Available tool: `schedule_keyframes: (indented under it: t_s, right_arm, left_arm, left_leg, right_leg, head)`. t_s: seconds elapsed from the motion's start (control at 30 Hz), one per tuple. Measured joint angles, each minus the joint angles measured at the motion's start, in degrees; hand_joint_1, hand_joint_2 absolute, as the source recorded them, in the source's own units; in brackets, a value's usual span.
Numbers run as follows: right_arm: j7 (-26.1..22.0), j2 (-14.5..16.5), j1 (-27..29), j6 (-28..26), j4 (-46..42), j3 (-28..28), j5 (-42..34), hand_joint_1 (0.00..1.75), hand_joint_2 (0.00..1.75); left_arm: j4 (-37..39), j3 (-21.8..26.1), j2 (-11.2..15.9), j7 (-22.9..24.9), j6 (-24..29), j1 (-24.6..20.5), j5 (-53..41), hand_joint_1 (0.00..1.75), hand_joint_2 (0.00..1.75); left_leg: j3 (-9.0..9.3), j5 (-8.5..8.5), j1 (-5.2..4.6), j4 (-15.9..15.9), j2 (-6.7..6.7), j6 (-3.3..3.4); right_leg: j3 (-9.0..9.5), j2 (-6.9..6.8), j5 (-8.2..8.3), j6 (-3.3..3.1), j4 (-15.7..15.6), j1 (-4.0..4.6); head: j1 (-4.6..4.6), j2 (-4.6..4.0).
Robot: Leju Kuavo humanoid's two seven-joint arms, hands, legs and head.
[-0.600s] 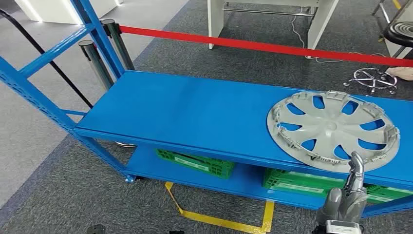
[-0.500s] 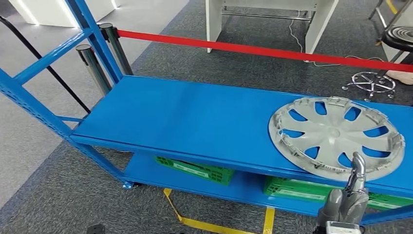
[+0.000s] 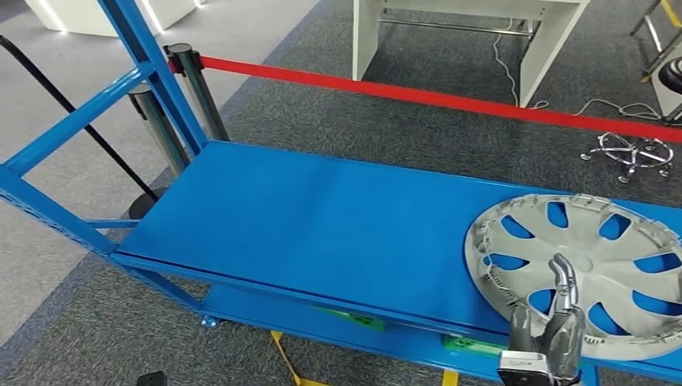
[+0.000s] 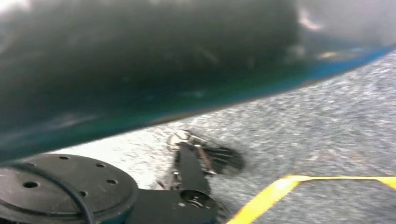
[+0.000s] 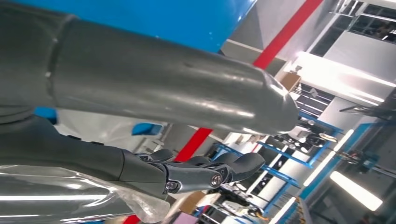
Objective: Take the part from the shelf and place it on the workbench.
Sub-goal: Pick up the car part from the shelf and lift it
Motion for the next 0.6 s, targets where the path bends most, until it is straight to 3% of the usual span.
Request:
schedule_keyframes:
  t_s: [0.07,0.13,0.2,0.27,0.33,0.37,0.4,0.43,0.5,0.53,0.6]
  right_arm:
    - [0.9,0.0,-0.5,-0.7,1.5,-0.1,1.3,0.00,0.00]
    - [1.4,0.0,-0.9,-1.2,2.5,-0.1,2.2,0.00,0.00]
    - [1.6,0.0,-1.4,-1.6,3.3,-0.1,2.6,0.00,0.00]
    - [1.7,0.0,-1.9,-2.1,4.0,0.0,2.8,0.00,0.00]
    - [1.9,0.0,-2.3,-2.6,4.7,0.0,3.0,0.00,0.00]
    - [2.1,0.0,-2.4,-2.9,5.0,0.0,3.2,0.00,0.00]
    - [2.4,-0.1,-2.5,-3.0,5.3,0.0,3.4,0.00,0.00]
    - [2.8,-0.1,-2.6,-3.2,5.6,0.1,3.6,0.00,0.00]
    - [3.6,-0.1,-2.7,-3.2,6.1,0.3,3.9,0.00,0.00]
    - [4.0,-0.2,-2.8,-3.2,6.3,0.3,4.1,0.00,0.00]
    - [5.1,-0.5,-3.1,-3.2,6.9,0.5,4.8,0.00,0.00]
  left_arm:
    - [0.1,0.0,0.1,-0.1,-0.3,-0.2,0.1,0.00,0.00]
    - [0.1,0.0,0.0,-0.2,-0.3,-0.5,0.1,0.00,0.00]
    - [0.1,0.0,0.0,-0.2,-0.4,-0.6,0.2,0.00,0.00]
    - [0.1,0.0,0.0,-0.2,-0.5,-0.6,0.2,0.00,0.00]
    - [0.1,0.0,-0.1,-0.2,-0.7,-0.6,0.3,0.00,0.00]
    - [0.1,0.0,-0.1,-0.1,-0.8,-0.5,0.4,0.00,0.00]
    - [0.1,0.0,-0.2,-0.1,-0.9,-0.5,0.5,0.00,0.00]
    - [0.1,0.0,-0.2,-0.1,-1.1,-0.4,0.6,0.00,0.00]
    - [0.1,0.0,-0.1,-0.1,-1.2,-0.4,0.6,0.00,0.00]
    - [0.1,0.0,-0.1,-0.1,-1.2,-0.5,0.6,0.00,0.00]
    - [0.1,0.0,0.0,-0.1,-1.2,-0.6,0.6,0.00,0.00]
  left_leg:
    - [0.35,-1.23,-0.04,1.0,-0.17,-0.75]
    - [0.01,-1.51,0.05,1.5,-0.25,-1.04]
    - [-0.43,-2.59,0.23,2.6,-0.16,-1.30]
    - [-2.52,-5.86,0.31,7.6,-0.08,-1.54]
    - [-5.94,-9.28,0.27,15.1,-0.05,-1.50]
    - [-7.02,-9.75,0.20,17.5,-0.05,-1.33]
    - [-7.24,-9.14,0.09,18.0,-0.05,-1.04]
    - [-6.38,-7.50,-0.10,16.1,-0.05,-0.59]
    - [-2.82,-3.85,-0.69,8.6,0.06,0.63]
    - [-1.30,-2.72,-0.98,5.2,0.22,0.98]
    - [-0.21,-2.29,-1.42,2.2,0.48,1.03]
  right_leg:
    - [1.36,0.17,1.04,-0.46,-3.5,-0.06]
    - [1.74,0.53,-0.16,-1.65,-4.0,0.14]
    - [1.63,0.54,-0.23,-2.42,-3.9,0.22]
    - [1.60,0.29,-0.21,-2.95,-3.9,0.29]
    - [1.41,0.07,-0.30,-3.41,-4.0,0.60]
    - [1.33,0.02,-0.32,-3.62,-4.0,0.81]
    - [1.27,0.01,-0.33,-3.82,-4.0,1.01]
    - [1.25,0.01,-0.23,-3.95,-4.0,1.20]
    - [1.23,0.00,0.04,-3.99,-4.0,1.53]
    - [1.17,-0.02,0.21,-3.88,-4.0,1.63]
    - [1.04,-0.14,0.61,-3.36,-4.0,1.58]
  head:
    - [0.06,-0.02]
    - [-0.10,-0.03]
    - [-0.28,-0.03]
    - [-0.39,-0.03]
    - [-0.44,-0.03]
    - [-0.43,-0.03]
    - [-0.43,-0.03]
    - [-0.43,-0.03]
    - [-0.40,-0.03]
    - [-0.39,-0.03]
    - [-0.36,-0.03]
